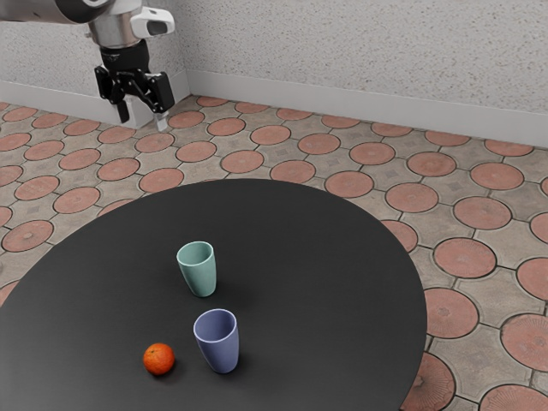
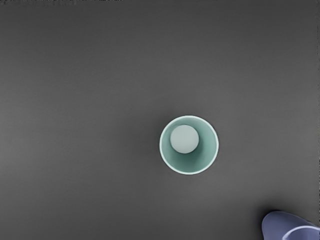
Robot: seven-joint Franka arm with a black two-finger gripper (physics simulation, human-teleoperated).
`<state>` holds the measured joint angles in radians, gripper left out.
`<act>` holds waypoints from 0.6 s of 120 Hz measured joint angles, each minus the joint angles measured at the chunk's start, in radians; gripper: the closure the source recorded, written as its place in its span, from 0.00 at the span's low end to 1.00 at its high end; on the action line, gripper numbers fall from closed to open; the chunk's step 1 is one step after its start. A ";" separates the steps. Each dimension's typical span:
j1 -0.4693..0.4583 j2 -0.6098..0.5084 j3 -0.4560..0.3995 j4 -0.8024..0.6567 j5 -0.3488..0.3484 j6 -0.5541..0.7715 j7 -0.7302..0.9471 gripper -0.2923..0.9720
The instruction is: Place the left cup onto the right cup
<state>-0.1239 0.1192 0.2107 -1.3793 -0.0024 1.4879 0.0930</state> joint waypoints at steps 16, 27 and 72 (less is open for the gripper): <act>-0.001 -0.005 -0.003 0.001 0.000 0.000 0.004 0.25; 0.002 0.001 -0.002 0.001 0.000 0.000 0.008 0.25; -0.003 0.125 -0.009 -0.028 -0.054 0.107 -0.013 0.25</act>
<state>-0.1267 0.2438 0.2020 -1.4075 -0.0562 1.5945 0.0797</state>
